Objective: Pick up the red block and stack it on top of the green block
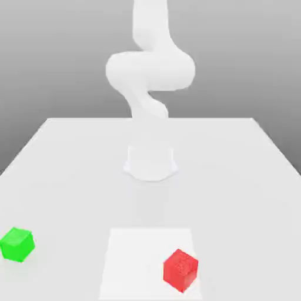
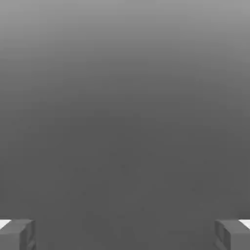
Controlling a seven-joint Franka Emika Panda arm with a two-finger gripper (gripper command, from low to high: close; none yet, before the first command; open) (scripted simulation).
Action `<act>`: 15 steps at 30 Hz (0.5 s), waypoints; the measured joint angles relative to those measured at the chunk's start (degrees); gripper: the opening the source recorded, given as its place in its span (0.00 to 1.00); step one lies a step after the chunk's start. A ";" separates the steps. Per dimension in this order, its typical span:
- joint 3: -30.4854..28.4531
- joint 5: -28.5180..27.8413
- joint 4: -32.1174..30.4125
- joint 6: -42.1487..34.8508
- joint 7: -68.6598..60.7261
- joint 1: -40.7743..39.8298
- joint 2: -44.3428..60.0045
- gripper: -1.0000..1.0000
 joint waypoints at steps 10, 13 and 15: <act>-2.75 -0.25 -5.43 9.01 -16.07 5.64 21.10 0.50; -3.30 0.15 -7.03 11.67 -21.15 6.99 27.34 0.50; -3.38 0.55 -8.10 13.44 -24.63 7.63 31.50 0.50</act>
